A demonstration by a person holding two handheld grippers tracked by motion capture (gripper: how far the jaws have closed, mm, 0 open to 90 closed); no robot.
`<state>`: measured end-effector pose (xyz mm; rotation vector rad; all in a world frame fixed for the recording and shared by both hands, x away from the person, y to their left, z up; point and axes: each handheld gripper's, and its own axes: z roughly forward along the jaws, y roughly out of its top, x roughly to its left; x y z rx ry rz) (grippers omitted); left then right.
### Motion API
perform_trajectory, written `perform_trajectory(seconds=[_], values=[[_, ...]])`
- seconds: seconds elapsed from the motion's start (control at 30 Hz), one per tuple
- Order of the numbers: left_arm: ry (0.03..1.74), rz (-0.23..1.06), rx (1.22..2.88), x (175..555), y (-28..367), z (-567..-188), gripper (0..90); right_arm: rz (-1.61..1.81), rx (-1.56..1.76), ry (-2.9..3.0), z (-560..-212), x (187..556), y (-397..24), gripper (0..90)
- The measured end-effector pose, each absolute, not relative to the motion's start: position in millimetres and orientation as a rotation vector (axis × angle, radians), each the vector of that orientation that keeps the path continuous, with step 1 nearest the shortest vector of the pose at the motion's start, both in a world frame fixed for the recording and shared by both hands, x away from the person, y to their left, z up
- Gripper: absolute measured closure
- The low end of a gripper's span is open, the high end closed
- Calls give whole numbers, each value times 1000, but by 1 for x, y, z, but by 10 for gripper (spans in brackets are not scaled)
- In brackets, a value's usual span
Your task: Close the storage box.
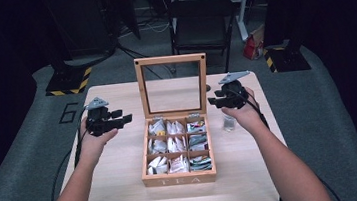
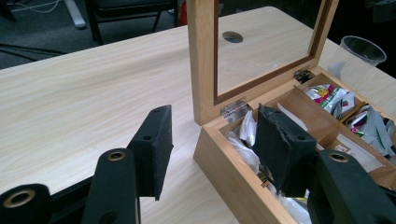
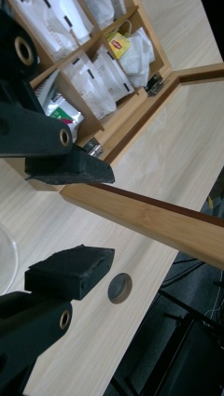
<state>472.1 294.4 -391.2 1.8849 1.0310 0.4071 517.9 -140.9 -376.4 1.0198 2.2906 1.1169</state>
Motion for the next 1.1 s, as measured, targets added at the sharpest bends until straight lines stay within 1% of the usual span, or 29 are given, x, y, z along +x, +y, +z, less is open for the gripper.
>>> perform_trajectory(seconds=[0.1, 0.3, 0.43, 0.63, 0.7, 0.83, 1.1], values=[[1033, 388, 1886, 472, 295, -391, 466, 1118, 1017, 2296, -377, 522, -138, 562], [1051, 409, 1880, 471, 299, -390, 464, 1142, 1031, 2307, -376, 527, -133, 562], [1062, 429, 1872, 471, 300, -389, 442, 1167, 1041, 2307, -373, 533, -130, 562], [1064, 426, 1870, 468, 300, -388, 436, 1187, 1048, 2296, -372, 543, -125, 557], [1059, 431, 1878, 467, 301, -387, 435, 1182, 1050, 2290, -371, 545, -122, 542], [1065, 442, 1870, 466, 303, -386, 416, 1209, 1078, 2264, -371, 550, -122, 541], [1076, 408, 1870, 466, 307, -387, 416, 1227, 1081, 2274, -373, 557, -120, 534]])
